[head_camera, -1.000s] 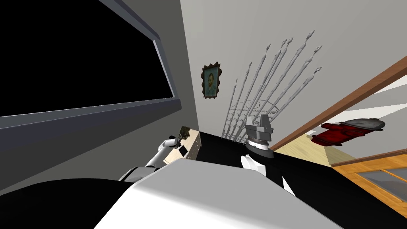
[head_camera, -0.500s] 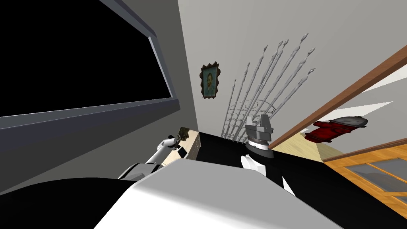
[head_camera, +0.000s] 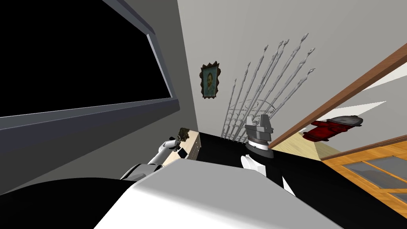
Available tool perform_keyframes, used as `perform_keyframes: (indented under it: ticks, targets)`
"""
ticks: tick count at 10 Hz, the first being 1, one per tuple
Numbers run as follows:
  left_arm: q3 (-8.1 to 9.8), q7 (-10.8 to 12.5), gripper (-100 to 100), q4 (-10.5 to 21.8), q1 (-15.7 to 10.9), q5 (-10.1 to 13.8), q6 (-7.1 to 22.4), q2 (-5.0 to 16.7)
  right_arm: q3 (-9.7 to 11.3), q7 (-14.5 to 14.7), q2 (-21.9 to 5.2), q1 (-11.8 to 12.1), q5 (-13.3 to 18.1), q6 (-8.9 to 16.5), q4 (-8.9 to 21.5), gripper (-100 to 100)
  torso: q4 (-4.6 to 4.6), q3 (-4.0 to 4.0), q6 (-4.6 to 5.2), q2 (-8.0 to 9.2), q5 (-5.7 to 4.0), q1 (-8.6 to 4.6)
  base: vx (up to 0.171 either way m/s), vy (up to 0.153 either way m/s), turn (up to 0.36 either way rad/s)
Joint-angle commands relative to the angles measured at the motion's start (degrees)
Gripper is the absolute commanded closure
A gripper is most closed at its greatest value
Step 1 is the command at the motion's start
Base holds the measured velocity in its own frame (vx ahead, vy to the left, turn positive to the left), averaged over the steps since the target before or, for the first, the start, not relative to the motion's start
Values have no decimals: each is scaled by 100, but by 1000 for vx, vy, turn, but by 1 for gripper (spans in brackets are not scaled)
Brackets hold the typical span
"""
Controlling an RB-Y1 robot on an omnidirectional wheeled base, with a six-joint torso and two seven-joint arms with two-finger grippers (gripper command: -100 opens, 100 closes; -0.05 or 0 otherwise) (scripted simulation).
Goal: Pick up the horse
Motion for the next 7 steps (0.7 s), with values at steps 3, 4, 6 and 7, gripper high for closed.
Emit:
perform_keyframes:
  ticks: [3, 4, 6, 7]
  targets:
    - [1, 2, 100, 4, 5, 0, 9, 2, 0, 0, 0, 0, 0, 0, 0, 0, 3, 1, 5, 0, 0, -4, 0, 0, 0]
    - [1, 2, 100, 2, 3, 1, 7, 2, 0, 0, 0, 0, 0, 0, 0, 0, 2, 1, 3, 1, 0, -3, 0, 0, 0]
    - [1, 0, 0, 0, 2, 1, 5, 1, 0, 0, 0, 0, 0, 0, 0, 0, 1, 1, 2, 1, 0, -3, 0, 0, 0]
    - [29, -32, 100, -153, -7, 73, 194, 102, 0, 0, 0, 0, 0, 0, 0, 0, 1, 1, 2, 1, 0, -4, -7, -17, 55]
